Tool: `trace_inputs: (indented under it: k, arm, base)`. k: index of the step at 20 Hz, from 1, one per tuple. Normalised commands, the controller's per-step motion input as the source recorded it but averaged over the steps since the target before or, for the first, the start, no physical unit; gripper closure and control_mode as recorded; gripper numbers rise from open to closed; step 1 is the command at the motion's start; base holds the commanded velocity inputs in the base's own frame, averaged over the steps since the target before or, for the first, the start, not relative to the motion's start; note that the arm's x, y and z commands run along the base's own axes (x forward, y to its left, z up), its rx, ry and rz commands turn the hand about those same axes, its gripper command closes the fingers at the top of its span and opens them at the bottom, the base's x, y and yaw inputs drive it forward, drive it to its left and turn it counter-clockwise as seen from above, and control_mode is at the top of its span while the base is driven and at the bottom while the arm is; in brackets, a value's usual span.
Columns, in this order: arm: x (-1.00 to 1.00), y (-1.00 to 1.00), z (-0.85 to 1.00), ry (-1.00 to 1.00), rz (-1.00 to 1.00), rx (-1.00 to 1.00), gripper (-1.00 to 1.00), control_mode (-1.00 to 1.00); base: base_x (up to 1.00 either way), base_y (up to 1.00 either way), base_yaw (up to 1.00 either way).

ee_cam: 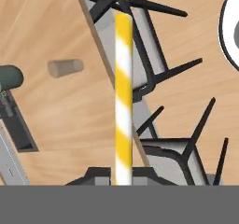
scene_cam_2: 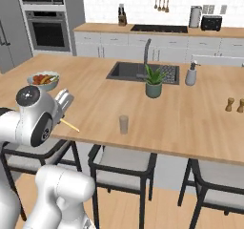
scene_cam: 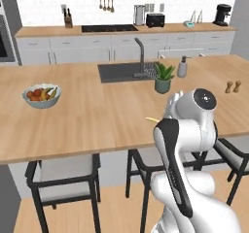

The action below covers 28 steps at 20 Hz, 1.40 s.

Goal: Take a straw from the drawer in front and place it inside the glass cup on the dining counter.

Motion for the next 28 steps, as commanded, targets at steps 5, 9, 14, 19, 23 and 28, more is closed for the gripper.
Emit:
trace_inputs:
  k: [5, 9, 14, 19, 23, 28]
  arm:
    - [0.07, 0.01, 0.0, -0.04, -0.05, 0.01, 1.0, -1.0]
    - [0.66, 0.01, 0.0, -0.13, -0.24, 0.02, 1.0, -1.0]
    - [0.64, -0.36, 0.0, -0.08, -0.16, 0.23, 1.0, -1.0]
    - [0.37, -0.7, 0.0, -0.01, -0.01, 0.54, 1.0, -1.0]
    - [0.08, -0.35, 0.04, 0.01, 0.11, 0.53, 1.0, -1.0]
    - [0.07, -0.25, 0.1, 0.02, 0.12, 0.44, 1.0, -1.0]
  base:
    - [0.36, 0.18, -0.22]
    - [0.0, 0.0, 0.0]
    - [0.0, 0.0, 0.0]
    - [0.0, 0.0, 0.0]
    - [0.0, 0.0, 0.0]
    - [0.0, 0.0, 0.0]
